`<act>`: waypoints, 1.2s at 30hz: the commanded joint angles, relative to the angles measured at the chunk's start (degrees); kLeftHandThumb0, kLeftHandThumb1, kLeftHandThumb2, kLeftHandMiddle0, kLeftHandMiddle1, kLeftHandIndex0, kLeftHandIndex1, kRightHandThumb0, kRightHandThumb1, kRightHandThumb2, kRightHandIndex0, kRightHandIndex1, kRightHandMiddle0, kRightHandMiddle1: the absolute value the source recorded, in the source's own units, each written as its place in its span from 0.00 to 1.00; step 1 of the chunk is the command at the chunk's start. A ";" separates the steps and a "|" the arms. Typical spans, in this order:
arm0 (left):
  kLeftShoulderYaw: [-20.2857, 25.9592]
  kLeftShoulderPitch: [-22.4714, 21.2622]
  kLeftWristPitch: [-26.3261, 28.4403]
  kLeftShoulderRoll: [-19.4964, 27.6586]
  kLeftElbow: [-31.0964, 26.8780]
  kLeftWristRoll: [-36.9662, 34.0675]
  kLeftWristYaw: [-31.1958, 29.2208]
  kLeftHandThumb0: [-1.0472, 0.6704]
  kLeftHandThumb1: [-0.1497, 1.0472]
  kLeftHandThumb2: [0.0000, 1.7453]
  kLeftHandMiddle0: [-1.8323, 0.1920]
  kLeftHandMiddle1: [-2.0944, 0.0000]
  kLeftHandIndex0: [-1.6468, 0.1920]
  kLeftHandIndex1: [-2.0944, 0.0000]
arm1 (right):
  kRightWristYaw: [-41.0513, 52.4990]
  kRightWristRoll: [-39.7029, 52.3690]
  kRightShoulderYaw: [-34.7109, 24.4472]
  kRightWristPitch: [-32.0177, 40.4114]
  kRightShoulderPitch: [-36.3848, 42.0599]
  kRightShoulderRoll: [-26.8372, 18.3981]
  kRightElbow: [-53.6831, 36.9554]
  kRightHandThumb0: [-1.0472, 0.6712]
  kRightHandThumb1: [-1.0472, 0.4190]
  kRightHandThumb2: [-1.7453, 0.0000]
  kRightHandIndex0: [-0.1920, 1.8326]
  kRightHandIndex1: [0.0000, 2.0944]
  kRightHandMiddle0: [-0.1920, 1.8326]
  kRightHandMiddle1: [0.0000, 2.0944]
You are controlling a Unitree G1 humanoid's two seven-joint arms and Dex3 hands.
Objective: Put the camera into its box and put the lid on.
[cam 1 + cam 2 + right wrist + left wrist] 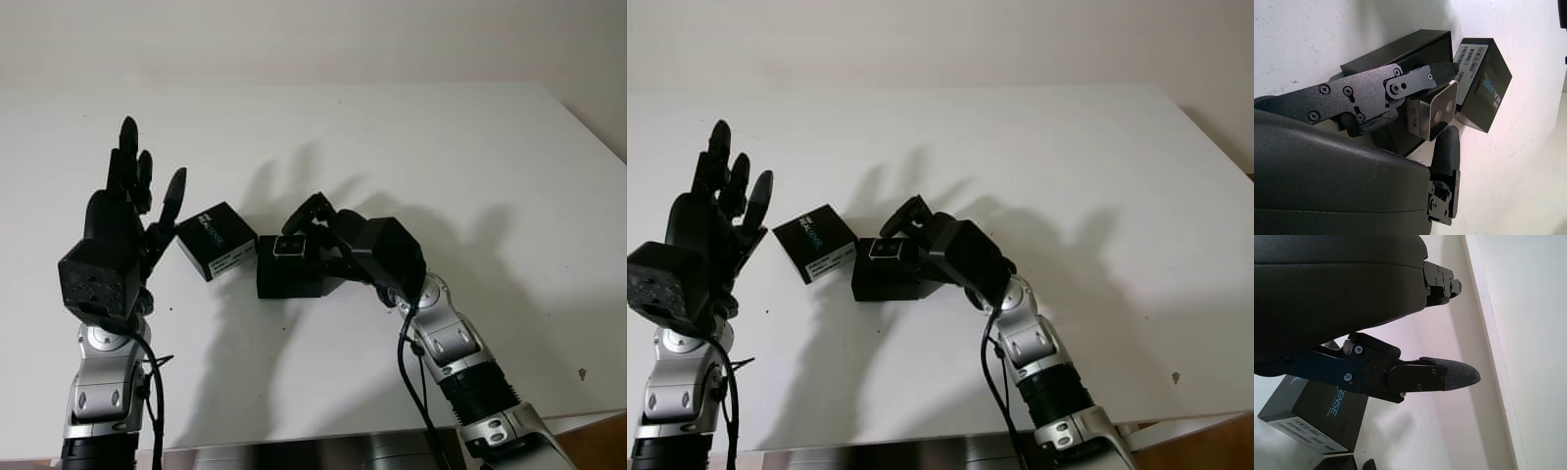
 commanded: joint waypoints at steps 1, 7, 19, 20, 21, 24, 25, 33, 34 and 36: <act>-0.16 -0.17 -0.23 0.25 -0.45 0.23 0.03 0.26 1.00 0.21 0.86 0.97 0.89 0.98 | 0.30 -0.21 0.73 0.17 1.92 0.31 0.89 0.38 0.00 0.90 0.17 0.02 0.18 0.90; -0.06 -0.12 -0.36 0.28 -0.52 -0.05 -0.19 0.26 1.00 0.21 0.86 0.98 0.89 0.98 | 1.70 -0.82 1.43 0.13 1.92 -0.60 1.22 0.37 0.00 0.90 0.17 0.02 0.14 0.89; 0.03 0.49 0.32 0.33 -1.65 0.09 -0.07 0.26 1.00 0.21 0.86 0.97 0.89 0.98 | 5.63 -4.90 2.49 -4.75 0.90 -6.68 0.95 0.30 0.02 0.97 0.08 0.02 0.15 0.20; 0.04 0.47 0.38 0.31 -1.66 0.11 -0.04 0.26 1.00 0.21 0.86 0.97 0.89 0.98 | 5.90 -5.06 2.32 -4.64 0.75 -7.15 0.56 0.30 0.02 0.97 0.08 0.02 0.16 0.19; 0.04 0.45 0.41 0.29 -1.65 0.12 -0.02 0.26 1.00 0.21 0.86 0.97 0.89 0.97 | 6.08 -5.17 2.20 -4.58 0.66 -7.44 0.32 0.31 0.02 0.97 0.08 0.02 0.16 0.17; 0.08 0.41 0.59 0.32 -1.70 -0.08 -0.22 0.26 1.00 0.21 0.86 0.97 0.89 0.98 | 7.09 -4.70 1.40 -3.67 0.40 -8.37 -0.62 0.31 0.02 0.97 0.07 0.02 0.18 0.12; 0.05 0.41 0.66 0.34 -1.76 -0.10 -0.29 0.26 1.00 0.21 0.86 0.97 0.89 0.98 | 7.40 -4.51 1.17 -3.59 0.35 -8.65 -0.82 0.31 0.02 0.97 0.06 0.02 0.18 0.10; 0.18 0.66 1.17 0.60 -2.37 -0.18 -0.58 0.27 1.00 0.21 0.86 0.97 0.89 0.97 | 7.10 -5.00 0.77 -5.68 1.83 -10.11 -3.88 0.30 0.02 0.97 0.05 0.02 0.13 0.05; 0.22 0.73 1.47 0.60 -2.67 -0.31 -0.68 0.27 1.00 0.21 0.86 0.98 0.89 0.97 | 6.62 -5.25 0.70 -6.85 2.57 -10.50 -5.07 0.30 0.01 0.97 0.05 0.02 0.12 0.04; 0.28 0.81 2.12 0.59 -3.19 -0.33 -0.66 0.26 1.00 0.21 0.86 0.97 0.89 0.97 | 5.15 -6.62 0.95 -11.09 4.07 -11.90 -7.30 0.29 0.00 0.93 0.05 0.02 0.10 0.03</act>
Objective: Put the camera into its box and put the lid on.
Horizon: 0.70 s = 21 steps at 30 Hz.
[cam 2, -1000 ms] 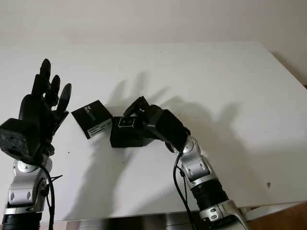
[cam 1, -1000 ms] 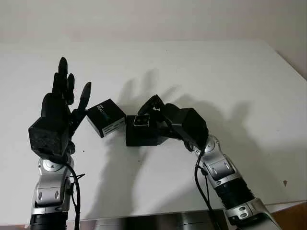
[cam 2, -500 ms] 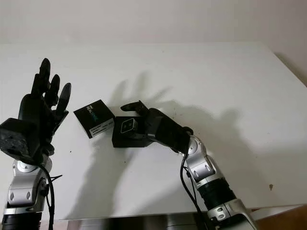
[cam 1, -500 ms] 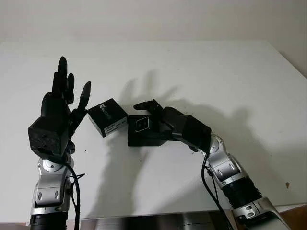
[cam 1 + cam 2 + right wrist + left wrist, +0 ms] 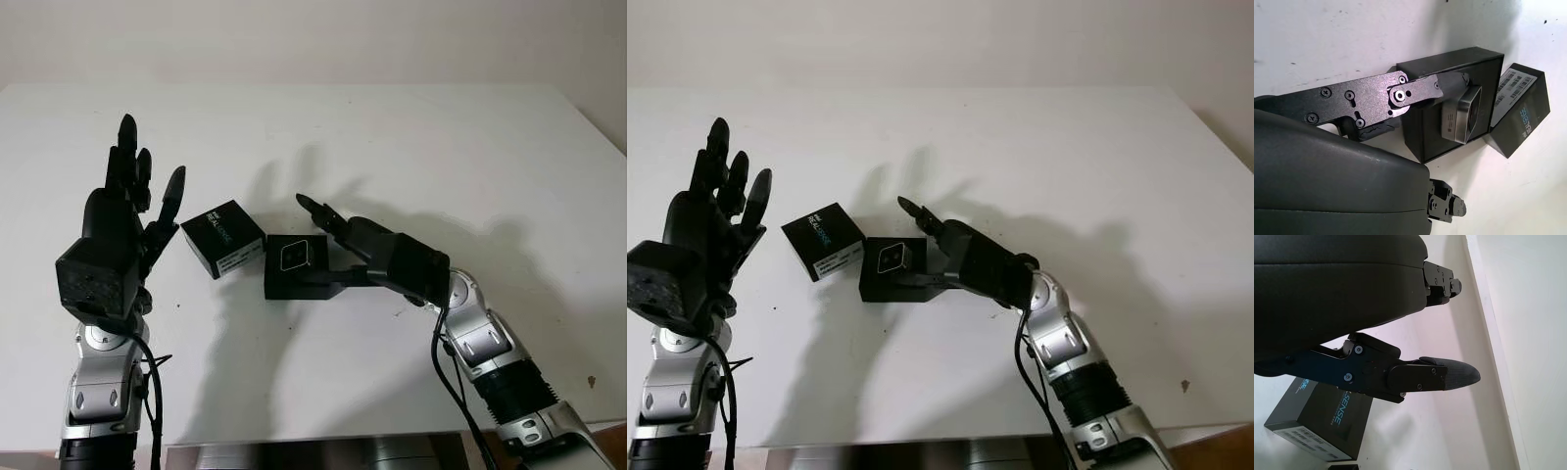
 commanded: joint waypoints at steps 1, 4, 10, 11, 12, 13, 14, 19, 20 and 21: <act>0.22 0.56 0.64 0.27 -1.43 -0.15 -0.21 0.26 1.00 0.20 0.86 0.97 0.89 0.98 | -1.62 -1.37 -0.14 -4.66 1.68 -1.74 -3.11 0.28 0.00 0.92 0.06 0.03 0.10 0.03; 0.22 0.53 0.86 0.44 -1.54 -0.15 -0.43 0.26 1.00 0.20 0.86 0.98 0.90 0.98 | -3.62 -4.63 0.42 -10.59 2.68 -3.99 -4.99 0.26 0.00 0.85 0.06 0.03 0.09 0.02; 0.11 0.38 0.47 0.43 -1.22 -0.03 -0.55 0.26 1.00 0.21 0.86 0.97 0.89 0.97 | -8.83 -13.41 1.82 -22.38 1.97 -8.46 -4.11 0.21 0.00 0.75 0.06 0.03 0.10 0.03; 0.12 0.42 0.47 0.47 -1.28 -0.05 -0.63 0.26 1.00 0.21 0.86 0.97 0.89 0.97 | -10.43 -15.16 2.09 -24.69 1.80 -9.05 -3.56 0.21 0.00 0.75 0.06 0.03 0.10 0.03; 0.13 0.45 0.49 0.49 -1.33 -0.08 -0.72 0.26 1.00 0.21 0.87 0.98 0.89 0.98 | -11.78 -16.58 2.35 -26.71 1.65 -9.54 -3.02 0.20 0.00 0.75 0.07 0.03 0.11 0.03; 0.17 0.44 0.53 0.43 -1.35 -0.15 -0.74 0.26 1.00 0.21 0.87 0.97 0.89 0.98 | -12.71 -17.50 2.57 -28.33 1.55 -9.85 -2.48 0.20 0.00 0.75 0.07 0.03 0.11 0.03; 0.20 0.42 0.58 0.36 -1.37 -0.19 -0.71 0.26 1.00 0.21 0.87 0.97 0.89 0.98 | -13.53 -18.38 2.82 -29.80 1.42 -10.16 -1.97 0.20 0.00 0.75 0.08 0.03 0.11 0.03; 0.26 0.25 0.19 0.47 -0.91 -0.06 -0.71 0.26 1.00 0.20 0.86 0.97 0.89 0.97 | -15.24 -22.46 4.18 -33.87 0.24 -11.19 -0.30 0.18 0.00 0.75 0.09 0.03 0.13 0.04; 0.31 0.21 0.26 0.40 -0.95 -0.22 -0.74 0.26 1.00 0.20 0.86 0.97 0.89 0.97 | -15.27 -23.24 4.45 -33.96 -0.05 -11.30 -0.17 0.18 0.00 0.75 0.09 0.04 0.13 0.04; 0.37 0.17 0.34 0.35 -0.97 -0.38 -0.79 0.26 1.00 0.20 0.86 0.97 0.89 0.97 | -15.36 -23.92 4.68 -33.98 -0.34 -11.34 0.03 0.18 0.00 0.75 0.09 0.03 0.13 0.04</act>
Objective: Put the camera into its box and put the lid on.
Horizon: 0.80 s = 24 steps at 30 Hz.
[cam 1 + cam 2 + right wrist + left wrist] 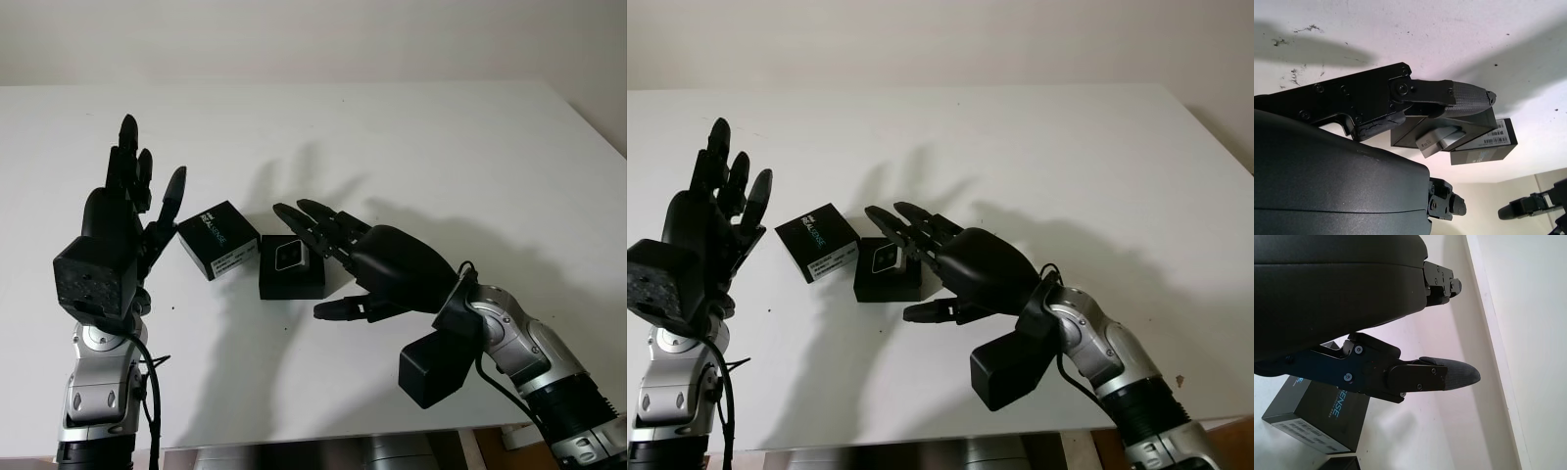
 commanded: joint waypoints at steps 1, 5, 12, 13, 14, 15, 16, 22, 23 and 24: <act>0.30 -0.02 -0.43 0.31 -0.29 -0.33 -0.14 0.26 1.00 0.20 0.86 0.97 0.89 0.97 | -1.00 -1.21 0.59 -0.81 -1.43 -0.43 0.66 0.18 0.00 0.75 0.09 0.03 0.13 0.04; 0.16 -0.31 -0.36 0.41 0.00 -0.13 -0.09 0.25 1.00 0.20 0.86 0.97 0.89 0.97 | -1.77 -2.84 1.71 -0.67 -2.86 0.00 3.21 0.18 0.00 0.75 0.09 0.03 0.14 0.03; 0.09 -0.22 -0.15 0.37 -0.60 -0.18 -0.23 0.25 1.00 0.21 0.86 0.97 0.89 0.97 | -2.06 -5.93 3.32 1.39 -4.23 -0.09 4.73 0.19 0.00 0.75 0.09 0.03 0.14 0.03; 0.10 -0.14 -0.08 0.39 -0.75 -0.19 -0.29 0.26 1.00 0.21 0.86 0.98 0.89 0.97 | -2.19 -6.37 3.42 1.64 -4.25 -0.14 4.70 0.18 0.00 0.75 0.09 0.03 0.14 0.03; 0.10 -0.08 0.04 0.39 -0.93 -0.16 -0.30 0.26 1.00 0.21 0.86 0.98 0.89 0.97 | -2.34 -6.66 3.49 1.84 -4.25 -0.15 4.71 0.18 0.00 0.75 0.09 0.03 0.14 0.03; 0.10 -0.02 0.17 0.38 -1.10 -0.13 -0.31 0.26 1.00 0.21 0.86 0.98 0.89 0.97 | -2.55 -6.86 3.55 1.99 -4.23 -0.13 4.80 0.18 0.00 0.75 0.09 0.03 0.14 0.03; 0.09 0.04 0.29 0.39 -1.26 -0.05 -0.30 0.26 1.00 0.21 0.86 0.97 0.89 0.97 | -2.61 -7.04 3.63 2.25 -4.21 -0.13 4.79 0.18 0.00 0.75 0.09 0.03 0.14 0.03; 0.35 0.15 0.88 0.21 -1.84 -0.48 -0.36 0.26 1.00 0.20 0.86 0.97 0.89 0.97 | -2.94 -8.15 4.09 3.51 -3.82 -0.58 4.08 0.18 0.00 0.75 0.09 0.03 0.16 0.03; 0.39 0.19 0.95 0.21 -1.93 -0.64 -0.44 0.26 1.00 0.20 0.86 0.97 0.89 0.97 | -2.98 -8.21 4.12 3.60 -3.72 -0.65 3.98 0.18 0.00 0.75 0.08 0.02 0.16 0.04; 0.40 0.22 0.98 0.28 -1.96 -0.73 -0.52 0.26 1.00 0.20 0.86 0.97 0.89 0.97 | -3.01 -8.23 4.12 3.62 -3.61 -0.73 3.91 0.18 0.00 0.75 0.08 0.02 0.16 0.04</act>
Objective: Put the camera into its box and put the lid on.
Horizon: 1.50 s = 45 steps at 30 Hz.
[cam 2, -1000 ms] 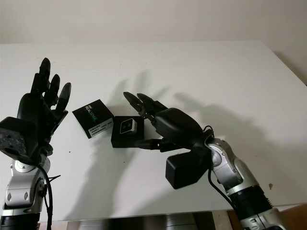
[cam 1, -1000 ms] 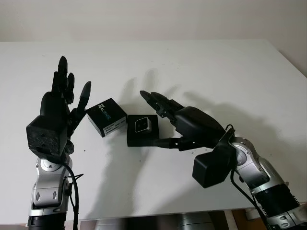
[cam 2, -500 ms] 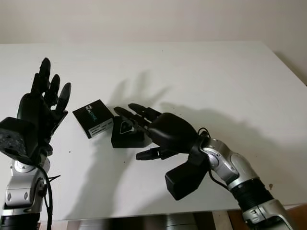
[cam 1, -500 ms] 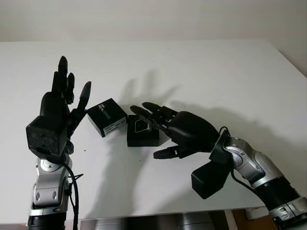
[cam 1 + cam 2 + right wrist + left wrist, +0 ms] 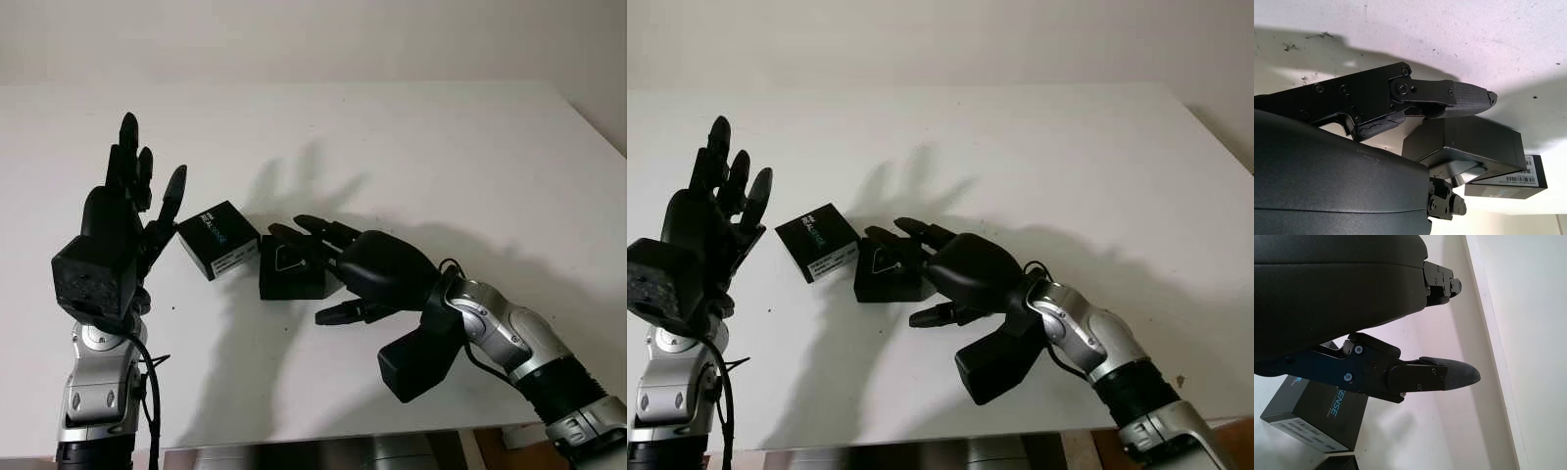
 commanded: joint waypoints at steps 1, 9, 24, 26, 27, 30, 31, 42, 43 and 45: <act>0.40 0.27 0.06 0.32 -1.07 -0.41 -0.30 0.26 1.00 0.20 0.86 0.97 0.89 0.98 | -0.40 -0.17 0.18 0.25 0.10 -0.77 -0.93 0.18 0.00 0.76 0.08 0.02 0.17 0.04; 0.15 0.96 1.87 0.36 -2.68 0.50 0.28 0.25 1.00 0.20 0.86 0.97 0.89 0.97 | -0.35 -0.88 0.53 0.40 0.97 -2.06 -1.55 0.17 0.00 0.76 0.08 0.02 0.20 0.04; 0.56 1.69 2.90 -0.02 -3.94 -0.14 0.27 0.25 1.00 0.19 0.86 0.97 0.89 0.97 | -0.49 -0.26 1.00 -0.55 3.26 -4.44 -1.68 0.17 0.00 0.78 0.09 0.03 0.23 0.03; 0.61 1.63 2.94 -0.16 -3.97 -0.46 0.18 0.25 1.00 0.19 0.86 0.98 0.90 0.98 | -0.19 0.02 1.03 -0.56 3.67 -4.62 -1.92 0.17 0.00 0.78 0.09 0.03 0.23 0.04; 0.63 1.63 3.01 -0.16 -4.03 -0.60 0.16 0.25 1.00 0.19 0.86 0.98 0.90 0.98 | -0.07 0.10 1.04 -0.54 3.81 -4.67 -2.06 0.17 0.00 0.78 0.09 0.03 0.23 0.04; 0.46 1.83 3.10 0.08 -4.29 -0.33 0.21 0.25 1.00 0.19 0.86 0.97 0.90 0.98 | 0.27 0.65 0.99 -0.64 4.23 -4.71 -2.28 0.17 0.00 0.78 0.09 0.03 0.25 0.04; 0.48 1.89 3.31 0.04 -4.48 -0.43 0.19 0.25 1.00 0.19 0.86 0.97 0.90 0.97 | 0.41 0.75 0.97 -0.61 4.33 -4.75 -2.39 0.17 0.00 0.78 0.09 0.03 0.25 0.04; 0.41 2.16 3.28 -0.22 -4.96 -0.94 0.04 0.25 1.00 0.19 0.87 0.98 0.90 0.98 | 2.92 2.81 0.80 -0.15 5.12 -4.43 -2.87 0.17 0.00 0.78 0.09 0.03 0.28 0.04; 0.36 2.16 3.19 -0.17 -4.91 -0.92 -0.02 0.25 1.00 0.19 0.87 0.98 0.90 0.98 | 2.91 2.86 0.86 -0.17 5.03 -4.26 -2.78 0.17 0.00 0.78 0.09 0.03 0.28 0.04; 0.38 2.16 3.01 -0.17 -4.76 -1.09 -0.14 0.25 1.00 0.19 0.87 0.98 0.90 0.98 | 3.01 2.83 1.10 0.01 4.76 -3.80 -2.61 0.17 0.00 0.78 0.09 0.03 0.28 0.03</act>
